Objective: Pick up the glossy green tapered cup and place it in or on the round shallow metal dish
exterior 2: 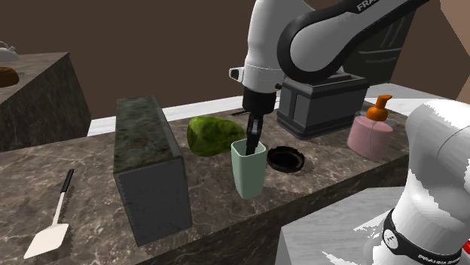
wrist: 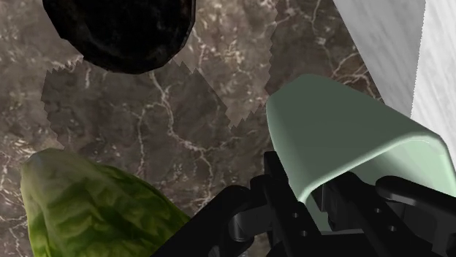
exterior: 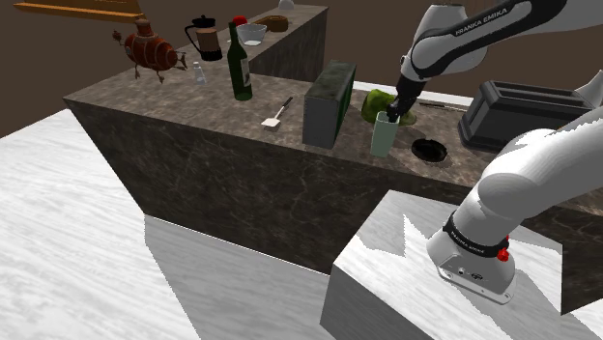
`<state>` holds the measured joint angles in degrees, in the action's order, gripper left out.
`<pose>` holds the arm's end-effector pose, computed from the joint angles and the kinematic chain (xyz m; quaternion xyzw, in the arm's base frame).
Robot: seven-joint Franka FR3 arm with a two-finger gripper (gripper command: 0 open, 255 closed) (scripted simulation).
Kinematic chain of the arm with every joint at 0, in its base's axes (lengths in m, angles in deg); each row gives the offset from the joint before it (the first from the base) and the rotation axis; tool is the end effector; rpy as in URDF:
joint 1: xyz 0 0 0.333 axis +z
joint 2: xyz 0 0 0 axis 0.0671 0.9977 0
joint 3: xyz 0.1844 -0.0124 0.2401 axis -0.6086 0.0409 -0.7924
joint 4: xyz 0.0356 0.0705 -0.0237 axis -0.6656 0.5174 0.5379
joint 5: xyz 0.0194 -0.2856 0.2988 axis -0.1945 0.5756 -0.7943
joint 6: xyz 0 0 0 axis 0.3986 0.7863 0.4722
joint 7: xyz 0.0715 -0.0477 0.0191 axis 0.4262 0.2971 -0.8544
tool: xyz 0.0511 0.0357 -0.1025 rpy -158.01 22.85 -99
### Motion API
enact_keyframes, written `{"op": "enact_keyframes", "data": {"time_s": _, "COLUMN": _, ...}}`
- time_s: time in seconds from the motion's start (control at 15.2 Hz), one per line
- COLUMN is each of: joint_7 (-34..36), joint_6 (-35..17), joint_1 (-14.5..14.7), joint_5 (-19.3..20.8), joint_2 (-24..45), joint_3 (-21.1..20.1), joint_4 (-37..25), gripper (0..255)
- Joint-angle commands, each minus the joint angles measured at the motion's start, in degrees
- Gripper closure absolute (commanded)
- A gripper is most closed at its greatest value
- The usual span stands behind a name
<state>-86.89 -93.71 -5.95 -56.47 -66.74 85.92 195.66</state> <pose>0.3398 -0.2110 0.3351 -0.9939 0.0952 -0.0540 0.0131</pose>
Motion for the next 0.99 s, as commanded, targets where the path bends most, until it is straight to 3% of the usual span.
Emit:
{"op": "enact_keyframes", "data": {"time_s": 0.0, "joint_7": 0.01, "joint_6": -0.04, "joint_1": 0.02, "joint_5": -0.01, "joint_2": 0.02, "joint_3": -0.01, "joint_4": 0.01, "gripper": 255}}
{"op": "enact_keyframes", "data": {"time_s": 0.26, "joint_7": 0.0, "joint_6": -0.06, "joint_1": 0.02, "joint_5": -0.01, "joint_2": 0.02, "joint_3": 0.0, "joint_4": 0.01, "gripper": 255}}
{"op": "enact_keyframes", "data": {"time_s": 0.92, "joint_7": 0.8, "joint_6": 9.35, "joint_1": -0.27, "joint_5": -0.32, "joint_2": -4.57, "joint_3": -1.97, "joint_4": -4.86, "gripper": 255}}
